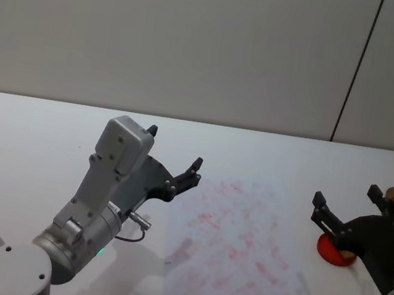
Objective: Use the one hand to pick up the stamp and affix it onto the A4 paper.
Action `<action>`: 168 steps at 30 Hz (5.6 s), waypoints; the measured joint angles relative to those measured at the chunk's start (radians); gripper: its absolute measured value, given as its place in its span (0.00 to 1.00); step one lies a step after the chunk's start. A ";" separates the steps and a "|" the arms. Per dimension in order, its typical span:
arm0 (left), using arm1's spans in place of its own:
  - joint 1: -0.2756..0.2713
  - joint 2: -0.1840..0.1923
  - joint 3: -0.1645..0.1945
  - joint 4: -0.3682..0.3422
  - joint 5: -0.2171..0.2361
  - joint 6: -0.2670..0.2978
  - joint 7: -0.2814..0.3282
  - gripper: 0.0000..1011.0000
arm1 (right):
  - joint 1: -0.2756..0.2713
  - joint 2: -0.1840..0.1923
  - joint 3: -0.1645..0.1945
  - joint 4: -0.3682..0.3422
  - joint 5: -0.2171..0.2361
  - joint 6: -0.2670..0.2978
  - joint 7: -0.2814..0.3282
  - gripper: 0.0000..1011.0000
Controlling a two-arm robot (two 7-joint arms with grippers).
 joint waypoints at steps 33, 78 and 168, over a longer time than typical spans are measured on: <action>0.000 0.000 0.000 0.000 0.000 0.000 0.000 0.98 | 0.016 0.021 0.021 0.033 0.016 0.061 0.038 0.99; 0.000 0.000 0.000 0.000 0.000 0.000 0.000 0.98 | 0.163 0.017 0.041 0.320 0.032 0.194 0.191 0.85; 0.000 0.000 0.000 0.000 0.000 0.000 0.000 0.98 | 0.293 -0.132 -0.113 0.443 -0.118 0.187 0.389 0.22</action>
